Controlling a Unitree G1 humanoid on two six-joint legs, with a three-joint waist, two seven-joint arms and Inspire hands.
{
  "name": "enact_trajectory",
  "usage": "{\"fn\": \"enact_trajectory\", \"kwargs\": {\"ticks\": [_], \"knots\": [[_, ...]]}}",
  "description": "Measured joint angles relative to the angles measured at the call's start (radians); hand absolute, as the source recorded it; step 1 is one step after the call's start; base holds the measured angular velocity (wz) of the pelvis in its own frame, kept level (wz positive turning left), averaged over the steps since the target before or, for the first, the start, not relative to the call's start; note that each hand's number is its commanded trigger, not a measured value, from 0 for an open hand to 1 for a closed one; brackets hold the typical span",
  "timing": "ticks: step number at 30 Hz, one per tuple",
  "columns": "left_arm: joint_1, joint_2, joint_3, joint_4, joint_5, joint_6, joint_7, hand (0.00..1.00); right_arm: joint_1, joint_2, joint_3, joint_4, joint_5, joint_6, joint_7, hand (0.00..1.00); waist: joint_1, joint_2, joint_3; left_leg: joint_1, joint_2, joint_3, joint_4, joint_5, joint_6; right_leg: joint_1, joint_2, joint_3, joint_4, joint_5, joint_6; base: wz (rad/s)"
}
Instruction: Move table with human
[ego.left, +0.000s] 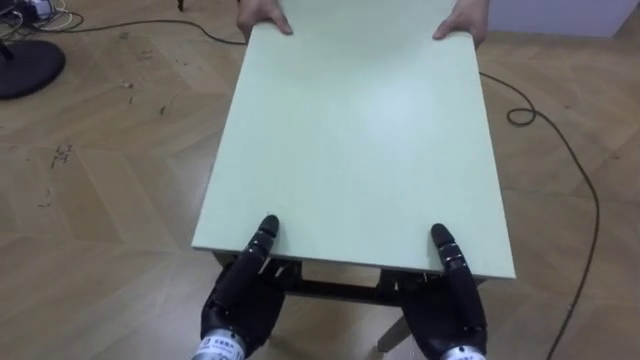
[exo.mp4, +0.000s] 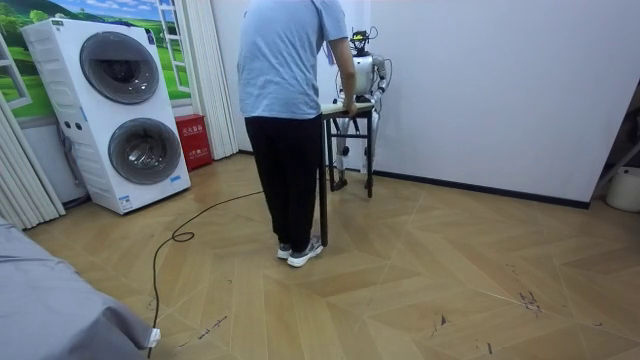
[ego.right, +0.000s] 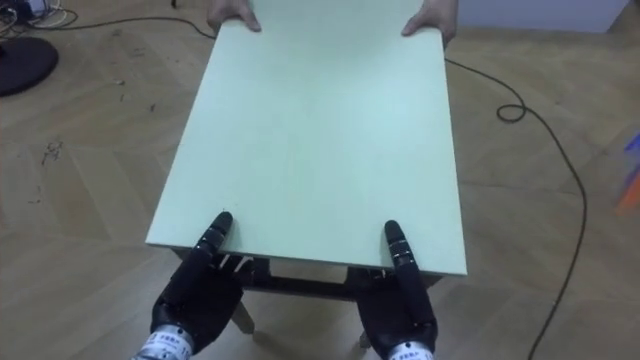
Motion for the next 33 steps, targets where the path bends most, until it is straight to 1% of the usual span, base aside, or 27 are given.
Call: {"fn": "enact_trajectory", "kwargs": {"ticks": [1, 3, 7, 9, 12, 14, 17, 18, 20, 22, 23, 24, 25, 27, 28, 29, 30, 32, 33], "knots": [[0.0, 0.001, 0.001, -0.002, 0.0, 0.0, 0.0, 1.0, 0.0, 0.001, 0.0, 0.0, 0.002, -0.002, 0.0, 1.0, 0.004, 0.0, 0.0001, 0.0, 0.004, 0.0, -0.002, 0.002, -0.001, 0.006, 0.008, -0.002, -0.018, 0.003, 0.002, -0.1], [0.003, 0.008, 0.002, -0.007, -0.001, 0.0, 0.0, 1.0, 0.0, -0.001, 0.008, 0.0, 0.012, -0.005, 0.0, 1.0, 0.009, -0.001, -0.0005, 0.008, 0.008, -0.001, -0.03, 0.017, -0.012, 0.02, 0.025, -0.003, -0.062, 0.024, -0.01, -0.07], [0.006, 0.01, 0.002, -0.015, 0.0, -0.003, 0.0, 1.0, -0.003, -0.003, 0.013, 0.0, 0.021, -0.008, 0.0, 1.0, 0.009, -0.001, -0.0007, 0.018, 0.016, -0.001, -0.062, 0.032, -0.025, 0.027, 0.04, -0.004, -0.09, 0.03, -0.015, -0.03], [0.007, 0.008, 0.002, -0.015, -0.001, -0.003, 0.002, 1.0, -0.003, -0.005, 0.013, -0.001, 0.021, -0.008, 0.0, 1.0, 0.011, -0.001, -0.0007, 0.032, 0.02, -0.003, -0.081, 0.038, -0.033, 0.035, 0.048, -0.004, -0.1, 0.034, -0.025, -0.03], [0.007, 0.009, 0.002, -0.016, -0.001, -0.005, 0.002, 1.0, -0.003, -0.008, 0.015, -0.002, 0.022, -0.01, 0.001, 1.0, 0.013, -0.001, -0.001, 0.041, 0.023, -0.005, -0.097, 0.043, -0.037, 0.039, 0.053, -0.006, -0.105, 0.034, -0.033, 0.0], [0.007, 0.011, 0.002, -0.018, -0.001, -0.006, 0.002, 1.0, -0.003, -0.008, 0.024, -0.003, 0.025, -0.019, 0.003, 1.0, 0.013, 0.0, -0.0011, 0.043, 0.026, -0.008, -0.103, 0.044, -0.039, 0.04, 0.054, -0.01, -0.104, 0.031, -0.036, 0.02], [0.006, 0.013, 0.002, -0.018, -0.001, -0.009, 0.002, 1.0, -0.003, -0.009, 0.037, -0.003, 0.032, -0.031, 0.003, 1.0, 0.014, 0.0, -0.001, 0.044, 0.026, -0.015, -0.105, 0.044, -0.039, 0.046, 0.053, -0.016, -0.105, 0.029, -0.035, 0.07], [0.006, 0.014, 0.002, -0.018, -0.001, -0.009, 0.002, 1.0, -0.003, -0.01, 0.044, -0.003, 0.035, -0.039, 0.005, 1.0, 0.014, 0.001, -0.0005, 0.044, 0.026, -0.022, -0.105, 0.044, -0.039, 0.051, 0.052, -0.023, -0.106, 0.028, -0.035, 0.14], [0.007, 0.019, 0.002, -0.018, -0.002, -0.009, 0.001, 1.0, 0.003, -0.015, 0.049, -0.003, 0.042, -0.041, 0.012, 1.0, 0.014, 0.002, 0.0, 0.044, 0.025, -0.037, -0.104, 0.045, -0.04, 0.059, 0.05, -0.034, -0.11, 0.024, -0.034, 0.21], [0.008, 0.021, 0.002, -0.018, -0.002, -0.009, -0.003, 1.0, 0.005, -0.018, 0.053, -0.002, 0.045, -0.039, 0.016, 1.0, 0.019, 0.002, 0.0004, 0.041, 0.025, -0.048, -0.104, 0.047, -0.043, 0.062, 0.049, -0.05, -0.112, 0.022, -0.035, 0.22], [0.007, 0.021, 0.002, -0.019, -0.001, -0.009, -0.005, 1.0, 0.009, -0.016, 0.053, -0.002, 0.046, -0.039, 0.023, 1.0, 0.019, 0.003, 0.0003, 0.033, 0.025, -0.06, -0.104, 0.051, -0.044, 0.062, 0.045, -0.063, -0.112, 0.018, -0.035, 0.34], [0.007, 0.023, 0.002, -0.019, 0.008, -0.009, -0.006, 1.0, 0.013, -0.017, 0.053, -0.002, 0.049, -0.04, 0.032, 1.0, 0.02, 0.003, 0.0001, 0.025, 0.025, -0.067, -0.104, 0.054, -0.044, 0.062, 0.039, -0.086, -0.112, 0.012, -0.034, 0.38], [0.007, 0.023, 0.002, -0.019, 0.01, -0.009, -0.007, 1.0, 0.015, -0.018, 0.053, -0.002, 0.049, -0.041, 0.036, 1.0, 0.02, 0.003, 0.0001, 0.02, 0.025, -0.07, -0.104, 0.057, -0.045, 0.062, 0.035, -0.095, -0.111, 0.009, -0.033, 0.43], [0.006, 0.022, 0.002, -0.018, 0.013, -0.009, -0.008, 1.0, 0.025, -0.018, 0.059, -0.002, 0.049, -0.049, 0.059, 1.0, 0.014, 0.004, 0.0, -0.002, 0.028, -0.073, -0.101, 0.069, -0.049, 0.064, 0.021, -0.145, -0.111, 0.005, -0.037, 0.54], [0.007, 0.022, 0.003, -0.017, 0.013, -0.008, -0.006, 1.0, 0.028, -0.018, 0.059, -0.002, 0.048, -0.049, 0.062, 1.0, 0.007, 0.004, 0.0, -0.007, 0.029, -0.072, -0.101, 0.072, -0.05, 0.066, 0.017, -0.158, -0.111, 0.004, -0.039, 0.65], [0.007, 0.024, 0.003, -0.014, 0.013, -0.001, -0.004, 1.0, 0.036, -0.02, 0.059, -0.002, 0.044, -0.048, 0.066, 1.0, -0.002, 0.006, 0.0013, -0.013, 0.031, -0.071, -0.1, 0.077, -0.05, 0.075, 0.012, -0.181, -0.111, 0.002, -0.038, 0.58], [0.008, 0.023, 0.0, -0.008, 0.013, 0.004, -0.004, 1.0, 0.045, -0.022, 0.059, -0.002, 0.038, -0.051, 0.073, 1.0, -0.004, 0.007, 0.0018, -0.016, 0.032, -0.071, -0.1, 0.079, -0.05, 0.082, 0.006, -0.199, -0.11, -0.004, -0.036, 0.5], [0.01, 0.023, -0.003, -0.008, 0.013, 0.012, -0.003, 1.0, 0.046, -0.026, 0.058, -0.003, 0.036, -0.053, 0.079, 1.0, -0.003, 0.012, 0.0047, -0.021, 0.031, -0.066, -0.095, 0.08, -0.049, 0.082, -0.001, -0.204, -0.1, -0.01, -0.031, 0.27], [0.01, 0.018, -0.004, -0.008, 0.013, 0.019, -0.003, 1.0, 0.046, -0.029, 0.054, -0.003, 0.037, -0.047, 0.079, 1.0, 0.0, 0.016, 0.0069, -0.023, 0.03, -0.062, -0.091, 0.079, -0.049, 0.082, -0.007, -0.205, -0.09, -0.014, -0.029, 0.24]]}}
